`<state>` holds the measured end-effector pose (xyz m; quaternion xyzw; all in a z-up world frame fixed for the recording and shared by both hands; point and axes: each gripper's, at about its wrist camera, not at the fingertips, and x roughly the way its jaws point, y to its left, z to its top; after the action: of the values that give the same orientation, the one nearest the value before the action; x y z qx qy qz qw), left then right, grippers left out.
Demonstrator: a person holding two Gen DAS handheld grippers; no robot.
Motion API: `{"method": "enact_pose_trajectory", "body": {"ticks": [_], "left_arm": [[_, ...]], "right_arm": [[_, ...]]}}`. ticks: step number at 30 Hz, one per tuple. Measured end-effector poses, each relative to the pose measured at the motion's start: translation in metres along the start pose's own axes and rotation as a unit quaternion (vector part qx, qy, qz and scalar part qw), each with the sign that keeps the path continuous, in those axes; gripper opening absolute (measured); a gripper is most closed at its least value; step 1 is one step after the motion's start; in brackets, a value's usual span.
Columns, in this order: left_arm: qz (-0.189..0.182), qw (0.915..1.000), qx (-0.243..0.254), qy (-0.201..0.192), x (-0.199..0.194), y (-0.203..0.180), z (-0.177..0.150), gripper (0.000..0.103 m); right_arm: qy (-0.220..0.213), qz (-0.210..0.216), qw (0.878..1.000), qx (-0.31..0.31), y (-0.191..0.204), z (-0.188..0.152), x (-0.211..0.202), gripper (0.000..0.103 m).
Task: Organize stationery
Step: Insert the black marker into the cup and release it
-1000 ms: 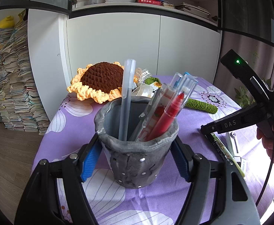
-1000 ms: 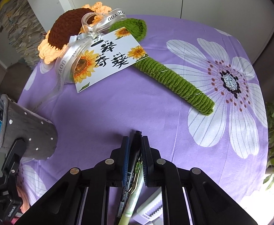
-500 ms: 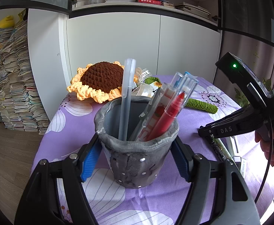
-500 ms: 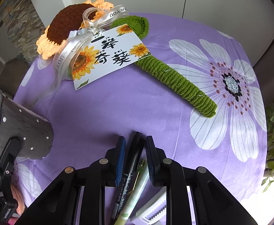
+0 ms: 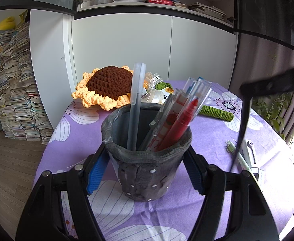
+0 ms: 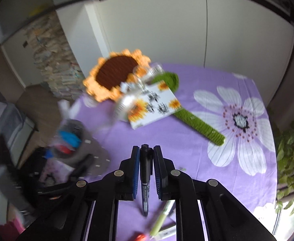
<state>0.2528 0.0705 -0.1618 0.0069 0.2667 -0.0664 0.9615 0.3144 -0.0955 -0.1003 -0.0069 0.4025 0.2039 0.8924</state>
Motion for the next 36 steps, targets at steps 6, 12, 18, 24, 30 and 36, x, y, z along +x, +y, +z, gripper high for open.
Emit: {"method": "enact_pose_trajectory", "body": {"ticks": [6, 12, 18, 24, 30, 36], "left_arm": [[0.000, 1.0000, 0.000, 0.000, 0.000, 0.000, 0.000, 0.070], [0.000, 1.0000, 0.000, 0.000, 0.000, 0.000, 0.000, 0.070], [0.000, 1.0000, 0.000, 0.001, 0.000, 0.000, 0.000, 0.070], [0.000, 1.0000, 0.000, 0.001, 0.000, -0.001, -0.001, 0.070], [0.000, 1.0000, 0.000, 0.001, 0.000, -0.001, -0.001, 0.070], [0.000, 1.0000, 0.000, 0.001, 0.000, -0.001, -0.001, 0.071]], "right_arm": [[-0.097, 0.030, 0.995, -0.020, 0.030, 0.006, -0.065, 0.014], [-0.161, 0.047, 0.985, -0.041, 0.053, 0.029, -0.100, 0.013], [-0.194, 0.082, 0.976, -0.054, 0.070, 0.044, -0.112, 0.013], [-0.186, 0.107, 0.975, -0.064, 0.077, 0.047, -0.093, 0.013], [-0.127, 0.113, 0.983, -0.063, 0.076, 0.038, -0.045, 0.013], [-0.065, 0.126, 0.989, -0.052, 0.068, 0.022, -0.012, 0.013]]}}
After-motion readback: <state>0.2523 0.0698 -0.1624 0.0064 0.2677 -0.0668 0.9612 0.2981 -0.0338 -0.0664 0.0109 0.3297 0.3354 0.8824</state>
